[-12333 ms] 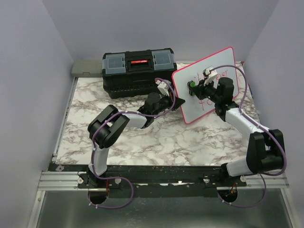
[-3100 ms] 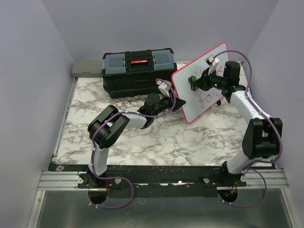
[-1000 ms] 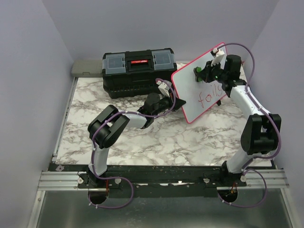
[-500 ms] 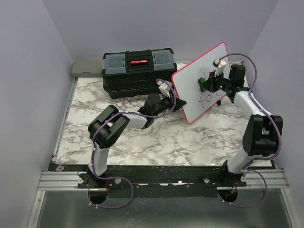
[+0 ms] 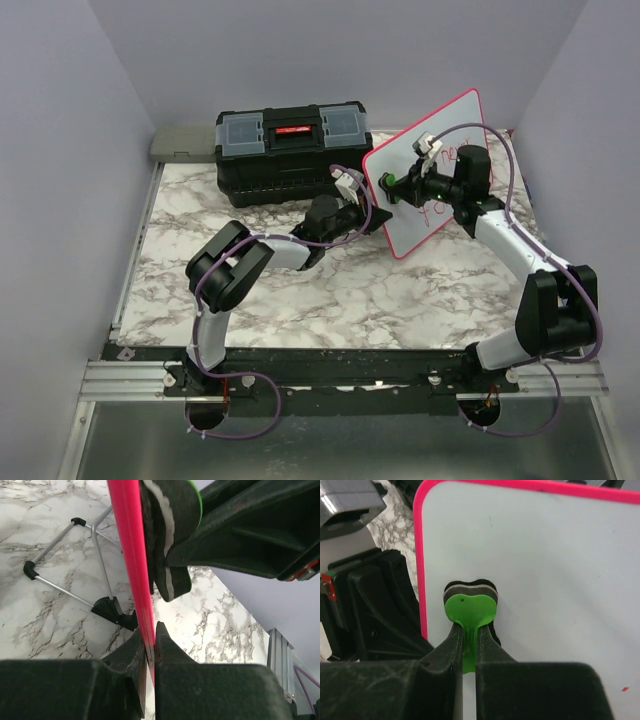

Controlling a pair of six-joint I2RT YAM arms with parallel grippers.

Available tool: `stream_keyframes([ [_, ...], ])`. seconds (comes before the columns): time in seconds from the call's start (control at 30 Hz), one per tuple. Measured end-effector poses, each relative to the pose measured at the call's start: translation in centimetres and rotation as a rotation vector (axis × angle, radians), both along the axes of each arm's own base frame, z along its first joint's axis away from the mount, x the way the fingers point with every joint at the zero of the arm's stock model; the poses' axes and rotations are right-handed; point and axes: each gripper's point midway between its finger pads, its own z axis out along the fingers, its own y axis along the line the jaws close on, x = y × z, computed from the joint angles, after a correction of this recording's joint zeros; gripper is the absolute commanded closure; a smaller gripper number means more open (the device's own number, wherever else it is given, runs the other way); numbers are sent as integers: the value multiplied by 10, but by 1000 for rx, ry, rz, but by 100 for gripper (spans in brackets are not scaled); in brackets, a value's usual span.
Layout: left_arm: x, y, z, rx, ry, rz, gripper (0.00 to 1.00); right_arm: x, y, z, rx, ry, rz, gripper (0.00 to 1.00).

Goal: Erase the whiteboard
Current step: Erase the whiteboard at the whiteboard stand.

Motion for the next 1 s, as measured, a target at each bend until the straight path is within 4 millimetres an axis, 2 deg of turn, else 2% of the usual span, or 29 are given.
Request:
stream_keyframes([
  [0.13,0,0,0,2,-2,0,100,12,-1,12,38,-33,-64,99],
  [0.27,0,0,0,0,1,0,100,36,-16,24,51,-90,-225,99],
  [0.43,0,-1,0,3,-5,-2,100,65,-48,32,41,-142,-429,99],
  [0.6,-1,-1,0,5,-9,-4,100,82,-84,20,21,-128,-543,99],
  [0.77,-2,-2,1,8,-17,-7,100,82,-99,3,-30,-101,-533,99],
  [0.87,-2,-3,1,6,-14,-8,100,71,-93,-10,-83,-81,-427,99],
  [1.0,-2,-3,0,-3,5,-7,100,53,-75,-21,-95,-61,-258,99],
])
